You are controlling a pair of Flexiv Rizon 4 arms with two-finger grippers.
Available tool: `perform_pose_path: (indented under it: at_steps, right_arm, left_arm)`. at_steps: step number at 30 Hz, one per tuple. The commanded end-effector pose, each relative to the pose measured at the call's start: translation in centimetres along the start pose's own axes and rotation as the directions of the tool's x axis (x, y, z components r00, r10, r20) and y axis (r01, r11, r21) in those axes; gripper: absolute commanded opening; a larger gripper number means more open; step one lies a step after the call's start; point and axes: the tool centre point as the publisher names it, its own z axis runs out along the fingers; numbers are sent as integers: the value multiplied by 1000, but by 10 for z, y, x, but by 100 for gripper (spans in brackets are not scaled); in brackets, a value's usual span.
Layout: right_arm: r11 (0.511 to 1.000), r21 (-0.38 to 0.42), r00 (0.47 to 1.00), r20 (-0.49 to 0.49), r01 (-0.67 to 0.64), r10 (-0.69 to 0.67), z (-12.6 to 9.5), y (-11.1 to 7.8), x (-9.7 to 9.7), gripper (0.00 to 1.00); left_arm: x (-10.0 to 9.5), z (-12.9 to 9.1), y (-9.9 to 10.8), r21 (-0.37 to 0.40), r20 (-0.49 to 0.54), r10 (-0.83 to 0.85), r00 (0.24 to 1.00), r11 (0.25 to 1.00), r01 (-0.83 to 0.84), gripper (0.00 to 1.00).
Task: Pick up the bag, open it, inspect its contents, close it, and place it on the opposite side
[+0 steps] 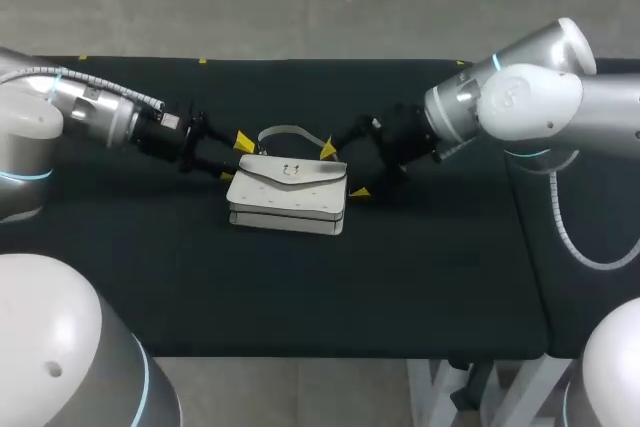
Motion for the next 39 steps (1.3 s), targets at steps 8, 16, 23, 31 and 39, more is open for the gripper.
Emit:
perform_pose_path:
  at_steps: [8,16,23,31,39]
  right_arm:
    - [1000,2,999,-34,-13,13,1,5,2,67]
    - [999,17,999,-13,-52,52,18,8,-8,62]
    - [998,18,998,-24,-61,61,23,8,-10,0]
    - [997,-1,996,-59,-72,72,20,5,-14,0]
    - [996,-45,992,-102,-73,68,9,-3,-12,64]
  left_arm:
    - [-9,8,-6,-18,-31,6,1000,1000,-7,62]
    - [-17,15,-6,-29,-20,-16,1000,999,16,39]
    - [-23,16,-5,-31,-21,-31,999,999,31,0]
    - [-22,14,-3,-27,-21,-28,999,999,28,0]
    - [-15,10,1,-12,-21,-1,1000,1000,1,0]
